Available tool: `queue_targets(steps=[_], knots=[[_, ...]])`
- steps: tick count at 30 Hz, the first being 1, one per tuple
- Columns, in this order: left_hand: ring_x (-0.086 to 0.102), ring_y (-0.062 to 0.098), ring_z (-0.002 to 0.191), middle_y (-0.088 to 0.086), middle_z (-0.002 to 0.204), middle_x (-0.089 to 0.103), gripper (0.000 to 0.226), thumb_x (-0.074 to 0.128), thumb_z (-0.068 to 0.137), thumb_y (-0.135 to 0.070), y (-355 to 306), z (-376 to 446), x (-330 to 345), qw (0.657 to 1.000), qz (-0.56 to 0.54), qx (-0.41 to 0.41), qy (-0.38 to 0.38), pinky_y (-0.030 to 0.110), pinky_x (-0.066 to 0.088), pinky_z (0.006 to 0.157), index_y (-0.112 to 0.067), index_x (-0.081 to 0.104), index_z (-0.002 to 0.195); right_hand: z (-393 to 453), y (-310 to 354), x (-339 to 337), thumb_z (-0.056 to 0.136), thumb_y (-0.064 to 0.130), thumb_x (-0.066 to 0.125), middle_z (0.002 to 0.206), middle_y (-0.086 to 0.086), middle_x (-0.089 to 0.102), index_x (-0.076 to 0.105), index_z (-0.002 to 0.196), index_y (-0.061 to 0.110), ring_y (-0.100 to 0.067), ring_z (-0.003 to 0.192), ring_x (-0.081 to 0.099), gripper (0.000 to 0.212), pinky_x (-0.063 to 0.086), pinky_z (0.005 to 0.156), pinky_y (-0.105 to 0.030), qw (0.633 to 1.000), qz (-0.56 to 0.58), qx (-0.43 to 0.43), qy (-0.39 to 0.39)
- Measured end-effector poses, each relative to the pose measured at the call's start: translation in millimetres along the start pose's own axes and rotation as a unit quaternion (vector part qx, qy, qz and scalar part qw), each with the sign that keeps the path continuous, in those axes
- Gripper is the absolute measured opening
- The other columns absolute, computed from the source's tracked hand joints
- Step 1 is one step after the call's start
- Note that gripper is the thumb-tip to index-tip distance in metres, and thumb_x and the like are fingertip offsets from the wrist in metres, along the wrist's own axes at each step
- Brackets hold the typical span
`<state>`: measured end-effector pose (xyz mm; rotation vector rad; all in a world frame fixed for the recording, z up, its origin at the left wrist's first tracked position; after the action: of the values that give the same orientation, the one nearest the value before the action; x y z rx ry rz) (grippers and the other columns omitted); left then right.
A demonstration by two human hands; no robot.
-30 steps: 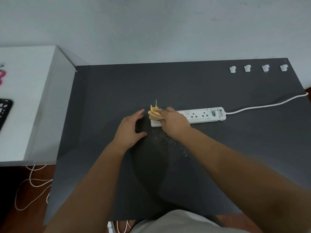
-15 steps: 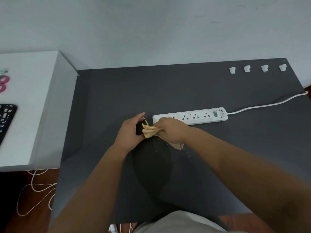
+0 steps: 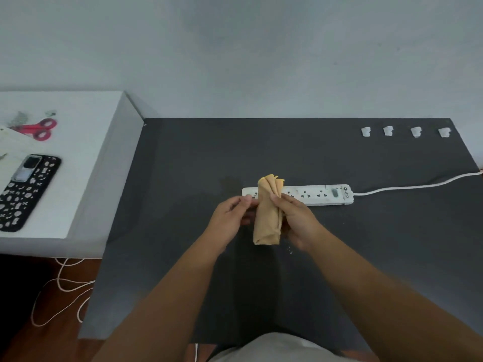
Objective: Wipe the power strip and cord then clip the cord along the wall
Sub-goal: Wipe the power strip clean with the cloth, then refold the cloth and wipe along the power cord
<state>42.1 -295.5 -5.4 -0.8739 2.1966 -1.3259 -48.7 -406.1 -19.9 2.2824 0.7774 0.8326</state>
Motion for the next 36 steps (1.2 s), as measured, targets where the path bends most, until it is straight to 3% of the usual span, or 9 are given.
queue_targets(steps=[7, 14, 17, 20, 23, 28, 30, 33, 36], knots=[[0.065, 0.021, 0.113, 0.005, 0.125, 0.066, 0.057, 0.071, 0.081, -0.041, 13.5, -24.0, 8.9, 0.993, -0.105, -0.037, 0.038, 0.044, 0.052, 0.096, -0.014, 0.056, 0.129, -10.5, -5.6, 19.5, 0.095, 0.029, 0.053, 0.113, -0.016, 0.069, 0.063, 0.118, 0.007, -0.027, 0.105, 0.066, 0.034, 0.054, 0.086, -0.038, 0.997, -0.024, -0.009, 0.074], [0.062, 0.012, 0.113, -0.003, 0.124, 0.062, 0.063, 0.082, 0.074, -0.026, 22.8, -56.2, 1.5, 0.997, -0.063, -0.039, -0.038, 0.031, 0.053, 0.091, -0.021, 0.052, 0.129, -14.8, -22.5, 44.9, 0.100, 0.026, 0.042, 0.110, -0.019, 0.069, 0.068, 0.109, 0.006, -0.028, 0.105, 0.066, 0.034, 0.052, 0.092, -0.041, 0.984, -0.123, -0.004, 0.131], [0.064, 0.014, 0.105, -0.002, 0.115, 0.065, 0.050, 0.074, 0.079, -0.009, 29.3, -69.4, -8.4, 0.994, -0.055, -0.037, -0.084, 0.022, 0.054, 0.077, -0.022, 0.054, 0.123, -18.4, -26.3, 57.4, 0.099, 0.023, 0.045, 0.098, -0.017, 0.070, 0.067, 0.107, 0.010, -0.027, 0.089, 0.066, 0.028, 0.054, 0.081, -0.039, 0.966, -0.206, -0.030, 0.154], [0.069, 0.023, 0.094, 0.007, 0.101, 0.071, 0.035, 0.055, 0.085, 0.001, 37.1, -81.8, -21.2, 0.987, -0.104, -0.040, -0.119, 0.033, 0.054, 0.075, -0.018, 0.061, 0.114, -21.9, -26.0, 67.3, 0.097, 0.024, 0.050, 0.086, -0.004, 0.066, 0.063, 0.118, 0.020, -0.013, 0.070, 0.056, 0.025, 0.044, 0.060, -0.026, 0.951, -0.262, -0.052, 0.158], [0.070, 0.025, 0.091, 0.012, 0.099, 0.072, 0.038, 0.044, 0.086, 0.003, 46.6, -94.7, -33.2, 0.972, -0.171, -0.058, -0.151, 0.038, 0.055, 0.077, -0.014, 0.064, 0.112, -24.5, -32.8, 80.3, 0.089, 0.030, 0.063, 0.108, -0.001, 0.068, 0.056, 0.129, 0.027, -0.008, 0.082, 0.063, 0.041, 0.048, 0.065, -0.024, 0.934, -0.302, -0.046, 0.185], [0.069, 0.028, 0.100, 0.010, 0.108, 0.072, 0.031, 0.042, 0.101, -0.029, 51.6, -100.9, -47.1, 0.967, -0.209, -0.064, -0.133, 0.050, 0.055, 0.086, -0.015, 0.063, 0.118, -21.8, -48.8, 103.0, 0.063, 0.034, 0.085, 0.111, 0.006, 0.064, 0.049, 0.133, 0.031, -0.009, 0.102, 0.062, 0.079, 0.053, 0.090, -0.033, 0.883, -0.418, -0.061, 0.204], [0.068, 0.028, 0.105, 0.011, 0.113, 0.071, 0.028, 0.050, 0.099, -0.024, 50.0, -100.4, -58.0, 0.972, -0.187, -0.060, -0.128, 0.051, 0.054, 0.091, -0.016, 0.060, 0.123, -16.0, -52.8, 113.4, 0.055, 0.036, 0.085, 0.118, 0.004, 0.060, 0.044, 0.136, 0.035, -0.009, 0.104, 0.060, 0.090, 0.053, 0.092, -0.035, 0.858, -0.467, -0.075, 0.202], [0.067, 0.026, 0.108, 0.012, 0.116, 0.070, 0.033, 0.048, 0.096, -0.003, 50.0, -99.9, -79.4, 0.972, -0.180, -0.062, -0.135, 0.046, 0.053, 0.094, -0.012, 0.059, 0.126, -10.2, -56.2, 129.6, 0.056, 0.034, 0.084, 0.119, 0.003, 0.056, 0.041, 0.138, 0.036, -0.009, 0.104, 0.060, 0.093, 0.053, 0.090, -0.032, 0.853, -0.470, -0.094, 0.208], [0.066, 0.028, 0.108, 0.012, 0.114, 0.070, 0.040, 0.040, 0.093, 0.005, 48.6, -97.1, -98.2, 0.971, -0.193, -0.066, -0.126, 0.046, 0.053, 0.095, -0.015, 0.064, 0.118, -4.9, -54.6, 142.0, 0.065, 0.027, 0.079, 0.116, 0.006, 0.058, 0.045, 0.132, 0.036, -0.008, 0.103, 0.059, 0.076, 0.053, 0.087, -0.029, 0.849, -0.472, -0.118, 0.205]])
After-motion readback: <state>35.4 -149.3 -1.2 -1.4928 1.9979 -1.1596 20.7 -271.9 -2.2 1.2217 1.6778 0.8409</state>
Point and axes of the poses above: each hand's wrist, its own z-axis towards the middle knuckle, its own x-axis out of the palm, y = z × x, the point moved 9 cm from there along z, towards the middle knuckle
